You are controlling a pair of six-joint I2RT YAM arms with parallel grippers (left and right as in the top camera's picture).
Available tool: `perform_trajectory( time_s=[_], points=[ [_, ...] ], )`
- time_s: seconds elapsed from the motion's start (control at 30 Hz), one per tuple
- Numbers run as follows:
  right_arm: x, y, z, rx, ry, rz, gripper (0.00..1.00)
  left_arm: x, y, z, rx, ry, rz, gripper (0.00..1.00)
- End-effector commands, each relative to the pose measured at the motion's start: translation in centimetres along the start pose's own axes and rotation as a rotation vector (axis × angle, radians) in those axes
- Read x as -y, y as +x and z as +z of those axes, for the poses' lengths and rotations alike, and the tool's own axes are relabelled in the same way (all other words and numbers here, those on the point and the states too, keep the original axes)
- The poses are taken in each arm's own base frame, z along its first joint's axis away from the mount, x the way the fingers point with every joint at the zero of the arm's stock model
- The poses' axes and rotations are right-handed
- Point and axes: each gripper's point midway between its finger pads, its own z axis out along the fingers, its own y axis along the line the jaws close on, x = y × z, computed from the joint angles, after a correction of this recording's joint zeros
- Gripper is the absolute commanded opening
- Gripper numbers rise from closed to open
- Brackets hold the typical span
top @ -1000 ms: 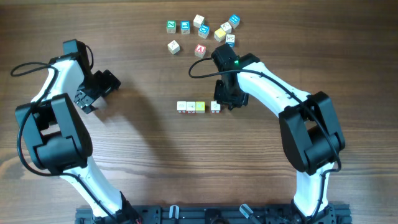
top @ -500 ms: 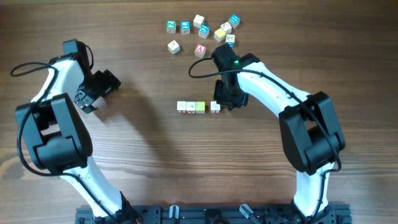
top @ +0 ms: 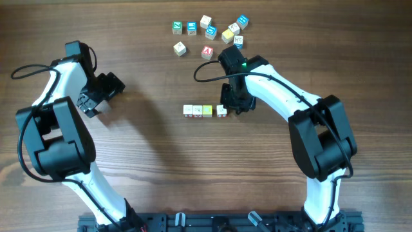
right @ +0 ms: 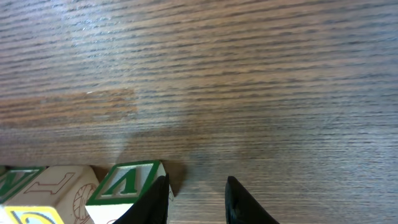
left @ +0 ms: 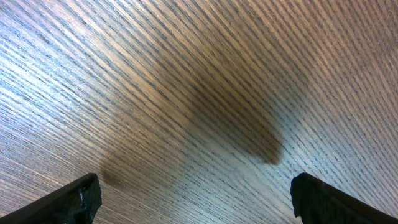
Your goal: Form a horizontal line
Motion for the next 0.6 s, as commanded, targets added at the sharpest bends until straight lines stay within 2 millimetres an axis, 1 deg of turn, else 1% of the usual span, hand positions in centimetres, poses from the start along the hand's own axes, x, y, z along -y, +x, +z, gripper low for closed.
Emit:
perform_trajectory(
  time_s=[0.0, 0.33, 0.4, 0.57],
  points=[
    [-0.47, 0.55, -0.08, -0.015, -0.022, -0.023, 0.3, -0.13, 0.21, 0.46, -0.016, 0.0, 0.0, 1.0],
    [-0.46, 0.55, -0.07, -0.016, -0.021, -0.023, 0.31, -0.15, 0.2, 0.46, -0.016, 0.0, 0.0, 1.0],
    [-0.85, 0.83, -0.09, -0.031, -0.044, -0.024, 0.31, -0.13, 0.21, 0.46, -0.016, 0.0, 0.001, 1.0],
    [-1.07, 1.03, -0.07, -0.034, -0.045, -0.03, 0.31, -0.15, 0.2, 0.46, -0.016, 0.0, 0.0, 1.0]
  ],
)
